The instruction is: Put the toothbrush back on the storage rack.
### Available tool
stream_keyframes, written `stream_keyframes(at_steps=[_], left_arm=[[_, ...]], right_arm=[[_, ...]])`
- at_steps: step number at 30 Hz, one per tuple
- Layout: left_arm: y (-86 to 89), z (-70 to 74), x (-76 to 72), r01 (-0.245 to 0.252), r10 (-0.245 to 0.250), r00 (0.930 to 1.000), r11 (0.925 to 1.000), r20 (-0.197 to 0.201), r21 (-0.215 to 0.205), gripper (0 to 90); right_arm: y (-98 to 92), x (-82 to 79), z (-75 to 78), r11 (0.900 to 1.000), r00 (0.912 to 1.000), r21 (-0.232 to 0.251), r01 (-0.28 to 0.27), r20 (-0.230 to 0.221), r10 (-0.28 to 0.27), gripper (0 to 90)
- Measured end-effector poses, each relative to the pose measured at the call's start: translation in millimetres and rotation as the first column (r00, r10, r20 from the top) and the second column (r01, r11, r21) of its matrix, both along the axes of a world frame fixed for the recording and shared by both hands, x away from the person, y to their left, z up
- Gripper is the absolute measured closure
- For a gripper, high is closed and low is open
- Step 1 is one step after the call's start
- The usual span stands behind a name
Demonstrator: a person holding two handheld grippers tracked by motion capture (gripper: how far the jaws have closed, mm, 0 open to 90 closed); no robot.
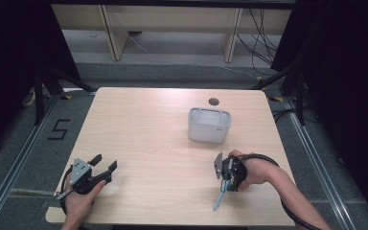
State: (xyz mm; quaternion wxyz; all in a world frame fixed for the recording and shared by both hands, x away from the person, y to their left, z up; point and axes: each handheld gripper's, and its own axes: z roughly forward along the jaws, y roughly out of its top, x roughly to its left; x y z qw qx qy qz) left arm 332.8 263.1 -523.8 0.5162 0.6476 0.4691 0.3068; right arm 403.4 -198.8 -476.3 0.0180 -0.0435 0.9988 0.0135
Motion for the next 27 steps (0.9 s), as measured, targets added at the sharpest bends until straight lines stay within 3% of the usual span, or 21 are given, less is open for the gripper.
stream_keyframes(at_steps=[8, 9, 13, 14, 21, 27], left_arm=[[-0.1, 0.0, 0.0, 0.0, 0.0, 1.0, 1.0, 0.0, -0.001, 31.4], [-0.1, -0.2, 0.2, 0.001, -0.001, 1.0, 1.0, 0.003, -0.001, 31.4], [-0.2, 0.0, -0.1, 0.001, -0.001, 1.0, 1.0, 0.002, 0.002, 31.4], [-0.2, -0.1, -0.1, 0.001, -0.001, 1.0, 1.0, 0.002, 0.002, 31.4], [-0.4, -0.1, 0.2, 0.002, -0.002, 1.0, 1.0, 0.002, 0.003, 31.4], [-0.7, -0.1, -0.1, 0.001, -0.001, 1.0, 1.0, 0.001, 0.002, 31.4]], right_arm=[[-2.3, 3.0, 0.9, 1.0, 0.9997, -0.004, -0.015, -0.02, 0.015, 49.5], [-2.9, 1.8, 1.7, 1.0, 0.9997, -0.013, 0.008, -0.022, -0.008, 51.5], [-3.6, 0.1, 2.3, 1.0, 0.9996, -0.021, 0.016, -0.025, -0.017, 59.3], [-3.5, 1.0, 2.1, 1.0, 0.9997, -0.021, -0.002, -0.026, 0.002, 60.5], [-4.5, -3.8, 4.3, 0.998, 0.9991, -0.058, 0.038, -0.017, -0.039, 72.5], [-4.8, -4.0, 3.6, 0.998, 0.9992, -0.052, 0.036, -0.017, -0.037, 78.7]])
